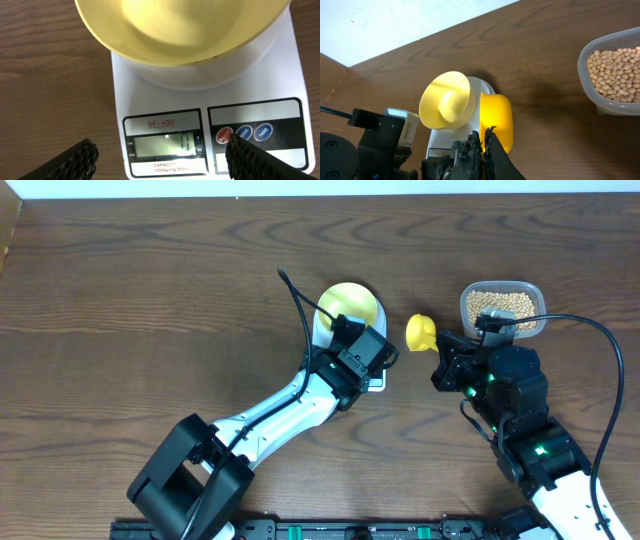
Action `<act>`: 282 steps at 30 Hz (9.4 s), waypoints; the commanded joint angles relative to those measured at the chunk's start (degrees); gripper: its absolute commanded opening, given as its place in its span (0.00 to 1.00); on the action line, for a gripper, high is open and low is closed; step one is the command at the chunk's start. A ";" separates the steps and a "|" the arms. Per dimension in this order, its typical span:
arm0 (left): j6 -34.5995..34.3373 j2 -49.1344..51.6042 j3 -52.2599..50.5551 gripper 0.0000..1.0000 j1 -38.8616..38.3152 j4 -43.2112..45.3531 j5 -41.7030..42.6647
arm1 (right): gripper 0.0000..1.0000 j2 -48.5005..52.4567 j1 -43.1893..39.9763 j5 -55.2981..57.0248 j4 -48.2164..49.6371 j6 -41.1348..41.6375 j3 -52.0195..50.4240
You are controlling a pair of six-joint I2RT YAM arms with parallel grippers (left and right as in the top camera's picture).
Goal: Scoop item into bowl and weigh 50g on scale
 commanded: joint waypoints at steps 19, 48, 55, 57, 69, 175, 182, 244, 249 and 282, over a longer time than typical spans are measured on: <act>-0.09 -0.85 -0.85 0.84 0.24 -0.28 -0.96 | 0.01 -0.66 -0.33 0.13 -0.66 -2.38 0.87; -0.09 -0.85 -0.85 0.84 0.24 -0.28 -0.96 | 0.01 -0.66 -0.33 1.60 -0.02 -2.34 0.87; -0.09 -0.85 -0.85 0.84 0.24 -0.28 -0.96 | 0.01 -0.66 -0.33 1.66 0.00 -2.34 0.90; -0.09 -0.85 -0.85 0.84 0.24 -0.28 -0.96 | 0.01 -0.66 -0.33 1.64 0.22 -2.34 0.87; -0.09 -0.85 -0.85 0.84 0.24 -0.31 -0.96 | 0.01 -0.66 -0.33 1.62 0.20 -2.32 0.87; -0.57 0.76 -1.25 0.84 0.24 -0.83 -0.28 | 0.01 -0.68 -0.33 1.40 -0.39 -2.32 0.90; -0.55 2.12 -1.25 0.84 0.24 0.02 -0.28 | 0.01 -0.68 -0.33 1.38 -0.35 -2.32 0.87; -0.52 7.10 -1.25 0.84 -0.13 4.04 0.11 | 0.01 -0.68 -0.33 0.98 0.44 -2.32 0.90; -0.52 7.10 -1.25 0.84 -0.13 3.74 0.11 | 0.01 -0.68 -0.33 0.98 0.44 -2.32 0.87; -0.50 8.24 -1.38 0.84 -0.13 5.38 0.09 | 0.01 -0.68 -0.33 0.94 1.40 -2.29 0.90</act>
